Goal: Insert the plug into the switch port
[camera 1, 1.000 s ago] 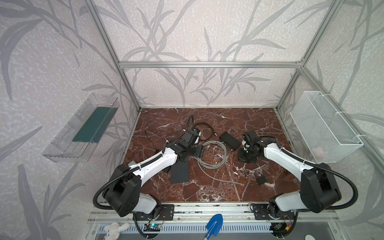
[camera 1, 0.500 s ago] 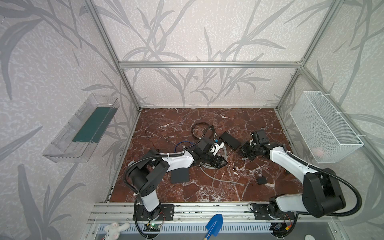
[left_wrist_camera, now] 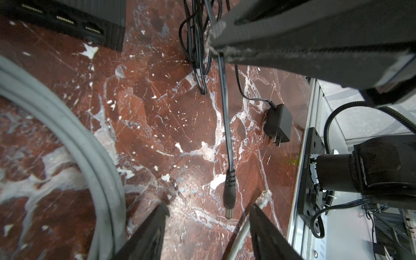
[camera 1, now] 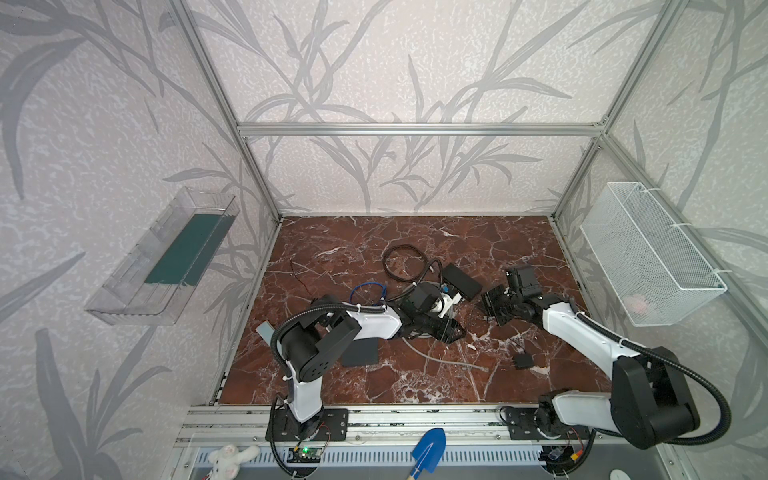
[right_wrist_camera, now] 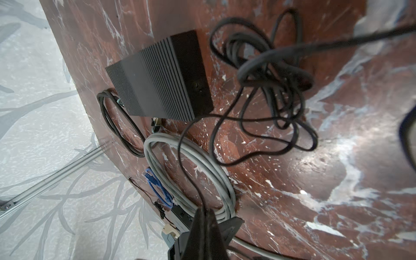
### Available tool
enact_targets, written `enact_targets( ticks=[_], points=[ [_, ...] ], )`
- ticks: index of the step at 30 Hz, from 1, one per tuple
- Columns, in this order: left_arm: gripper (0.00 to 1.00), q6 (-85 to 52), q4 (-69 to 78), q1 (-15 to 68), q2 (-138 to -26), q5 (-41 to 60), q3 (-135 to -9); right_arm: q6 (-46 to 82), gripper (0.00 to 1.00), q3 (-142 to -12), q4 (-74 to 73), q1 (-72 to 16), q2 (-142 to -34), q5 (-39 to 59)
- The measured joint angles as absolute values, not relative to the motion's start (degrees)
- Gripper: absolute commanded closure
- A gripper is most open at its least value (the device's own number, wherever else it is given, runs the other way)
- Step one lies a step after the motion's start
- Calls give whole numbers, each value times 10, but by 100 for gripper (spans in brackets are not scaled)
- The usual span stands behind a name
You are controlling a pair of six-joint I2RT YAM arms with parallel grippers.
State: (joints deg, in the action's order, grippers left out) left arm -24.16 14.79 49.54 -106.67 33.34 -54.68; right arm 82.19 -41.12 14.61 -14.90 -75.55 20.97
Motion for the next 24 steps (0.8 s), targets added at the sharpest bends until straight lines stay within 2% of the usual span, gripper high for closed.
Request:
enact_targets(
  ticks=[14,24],
  points=[
    [68,-239,140,502,-1080,342,-573,844,100,-407,118,-150,-755,209],
    [81,-232,124,502,-1083,345,-573,845,100,-403,113,-150,-756,205]
  ],
)
